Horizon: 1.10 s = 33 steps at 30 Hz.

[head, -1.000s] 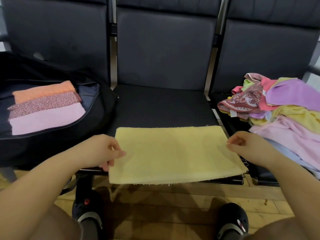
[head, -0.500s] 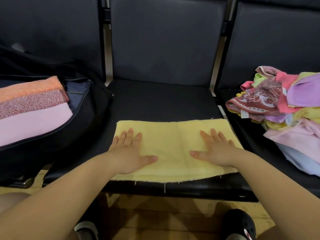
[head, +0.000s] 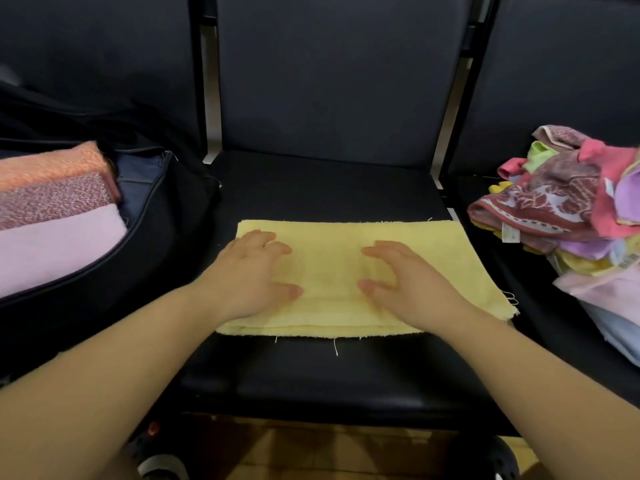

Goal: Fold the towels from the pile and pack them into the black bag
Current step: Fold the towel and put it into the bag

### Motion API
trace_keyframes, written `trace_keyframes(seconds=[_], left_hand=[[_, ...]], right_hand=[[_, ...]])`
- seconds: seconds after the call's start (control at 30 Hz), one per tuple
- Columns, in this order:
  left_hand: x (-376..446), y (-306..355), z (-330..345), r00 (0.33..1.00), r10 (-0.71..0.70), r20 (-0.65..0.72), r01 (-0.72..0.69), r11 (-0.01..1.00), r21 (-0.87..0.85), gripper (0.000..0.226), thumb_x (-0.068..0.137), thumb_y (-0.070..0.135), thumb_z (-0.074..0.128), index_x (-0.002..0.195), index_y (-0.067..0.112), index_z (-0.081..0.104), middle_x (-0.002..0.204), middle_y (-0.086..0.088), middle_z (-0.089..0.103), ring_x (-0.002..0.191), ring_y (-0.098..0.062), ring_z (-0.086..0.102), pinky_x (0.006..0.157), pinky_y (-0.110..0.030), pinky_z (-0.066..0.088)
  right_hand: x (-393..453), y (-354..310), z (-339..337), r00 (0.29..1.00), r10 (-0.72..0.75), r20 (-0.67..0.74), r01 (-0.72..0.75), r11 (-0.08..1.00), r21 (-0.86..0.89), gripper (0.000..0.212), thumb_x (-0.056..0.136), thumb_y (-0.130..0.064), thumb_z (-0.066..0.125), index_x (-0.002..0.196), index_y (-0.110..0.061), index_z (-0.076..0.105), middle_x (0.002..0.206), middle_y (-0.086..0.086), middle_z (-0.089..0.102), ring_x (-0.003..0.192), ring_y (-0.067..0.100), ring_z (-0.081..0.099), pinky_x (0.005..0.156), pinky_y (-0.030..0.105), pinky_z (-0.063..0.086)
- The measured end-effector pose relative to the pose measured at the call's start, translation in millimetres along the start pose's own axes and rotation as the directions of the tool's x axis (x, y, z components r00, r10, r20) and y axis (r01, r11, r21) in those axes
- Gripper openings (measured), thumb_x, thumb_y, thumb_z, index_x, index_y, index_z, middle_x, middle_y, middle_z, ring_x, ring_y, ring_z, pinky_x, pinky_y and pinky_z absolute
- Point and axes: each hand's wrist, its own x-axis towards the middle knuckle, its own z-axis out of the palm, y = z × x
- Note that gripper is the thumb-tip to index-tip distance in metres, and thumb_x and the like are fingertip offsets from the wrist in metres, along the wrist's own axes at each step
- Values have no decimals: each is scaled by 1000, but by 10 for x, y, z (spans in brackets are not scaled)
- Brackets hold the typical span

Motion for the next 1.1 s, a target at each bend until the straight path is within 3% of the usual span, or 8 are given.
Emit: trace_keyframes(seconds=[0.1,0.2,0.33,0.47,0.73,0.87,1.0,1.1], left_hand=[[-89,-135,-207,993,115,32,-111,988,-106,16,78,44,71,88,35,62,100,14,59,96,2,54,92,-24,45],[-172,-309,-304,983,76,170,-55,991,-123,16,71,38,80,69,32,65,66,12,59,62,5,53,64,-16,44],[-352,-490,-291,953,9,303,46,983,-175,26,66,31,85,83,29,66,80,8,62,67,-3,55,69,-20,46],[-469,-533,-206,972,56,229,-3,974,-225,25,72,19,82,84,31,63,79,10,60,66,5,54,63,-11,42],[-728,-521,-217,974,102,203,-83,991,-101,7,90,39,61,84,37,56,83,7,62,78,-7,58,75,-25,48],[-934,-415,-323,977,146,153,-105,963,-249,6,92,40,57,91,35,61,76,11,60,70,-2,54,67,-18,44],[-1024,-240,-435,971,214,110,-151,897,-416,15,83,47,60,87,34,64,80,6,64,71,-3,55,73,-25,47],[-1015,-213,-558,976,176,125,-96,871,-482,39,60,56,68,91,33,64,83,13,57,73,4,51,70,-13,42]], right_hand=[[-97,-281,132,977,-212,4,212,976,45,30,90,-32,63,118,-22,65,110,-11,55,103,4,50,90,16,36],[-137,-488,251,955,-286,72,283,958,55,27,88,-37,64,111,-23,68,101,-12,57,95,2,49,86,19,41],[-147,-589,373,943,-304,136,301,953,43,32,85,-44,66,111,-25,65,104,-10,56,99,8,51,88,24,44],[-182,-638,407,956,-269,114,266,963,39,19,89,-40,62,102,-25,64,96,-11,55,92,6,50,82,21,43],[-319,-785,371,954,-251,162,244,968,60,14,88,-45,60,93,-32,59,89,-17,53,82,1,49,69,14,38],[-454,-1038,363,949,-258,181,231,960,158,40,76,-61,65,107,-41,49,89,-23,49,79,-2,49,66,15,38],[-525,-1260,398,951,-281,130,257,950,178,26,84,-54,60,94,-30,55,69,-12,52,61,5,48,55,19,36],[-525,-1245,334,968,-221,119,167,921,353,36,85,-47,63,76,-14,55,61,-8,45,53,6,38,54,23,32]])
